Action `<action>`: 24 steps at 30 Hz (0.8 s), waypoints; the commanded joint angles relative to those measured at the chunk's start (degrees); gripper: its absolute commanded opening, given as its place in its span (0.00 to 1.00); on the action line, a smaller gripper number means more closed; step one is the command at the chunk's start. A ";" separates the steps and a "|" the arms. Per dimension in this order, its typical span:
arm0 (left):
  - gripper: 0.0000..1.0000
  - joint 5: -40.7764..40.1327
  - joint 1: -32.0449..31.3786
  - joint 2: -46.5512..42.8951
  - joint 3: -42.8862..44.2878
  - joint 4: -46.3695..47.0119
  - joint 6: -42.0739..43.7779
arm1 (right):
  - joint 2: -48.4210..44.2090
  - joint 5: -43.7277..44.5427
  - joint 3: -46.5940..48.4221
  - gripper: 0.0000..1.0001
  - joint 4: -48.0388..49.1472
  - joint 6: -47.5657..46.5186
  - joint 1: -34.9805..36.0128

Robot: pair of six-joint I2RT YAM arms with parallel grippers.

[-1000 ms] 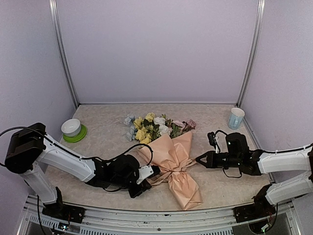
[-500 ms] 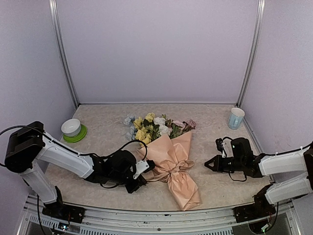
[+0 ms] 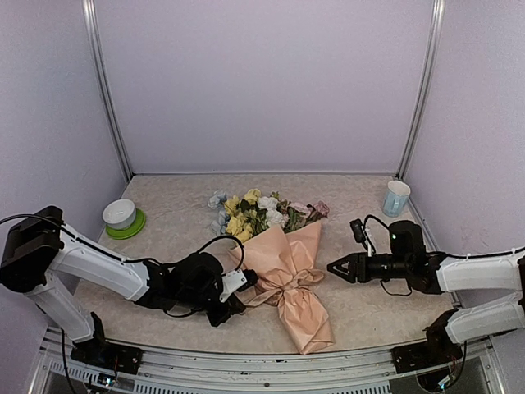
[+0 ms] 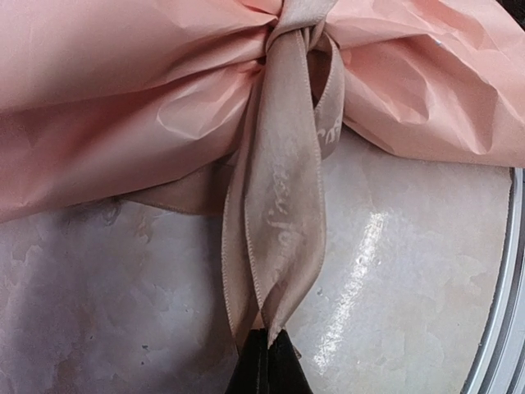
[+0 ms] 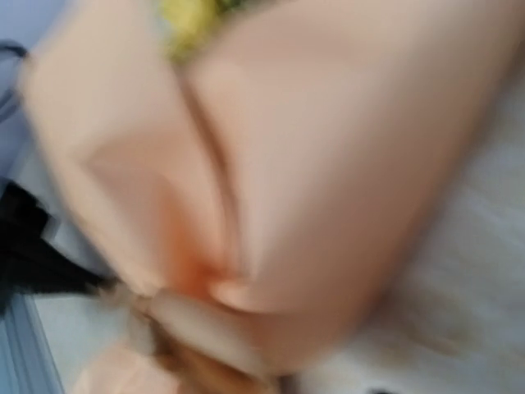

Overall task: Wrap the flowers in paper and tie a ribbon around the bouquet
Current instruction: Tie the half-tied ribbon around the folded bouquet.

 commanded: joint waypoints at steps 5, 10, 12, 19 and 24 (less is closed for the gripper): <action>0.00 -0.11 -0.12 -0.08 0.72 0.92 0.36 | 6.06 -3.00 2.84 0.68 2.98 -2.67 4.81; 0.00 -0.48 0.06 -0.32 0.88 0.76 -0.03 | 11.04 -2.44 6.26 0.60 3.43 -3.75 6.47; 0.00 -0.58 0.07 -0.49 0.71 0.87 -0.31 | 11.62 -2.58 6.35 0.42 4.73 -3.48 6.48; 0.00 -2.30 1.01 -3.03 0.47 2.30 -1.51 | 13.39 -1.15 6.23 0.00 4.78 -2.35 6.48; 0.00 -4.50 1.20 -6.42 2.97 4.54 1.04 | 11.70 -5.15 4.95 0.00 4.71 -0.80 6.80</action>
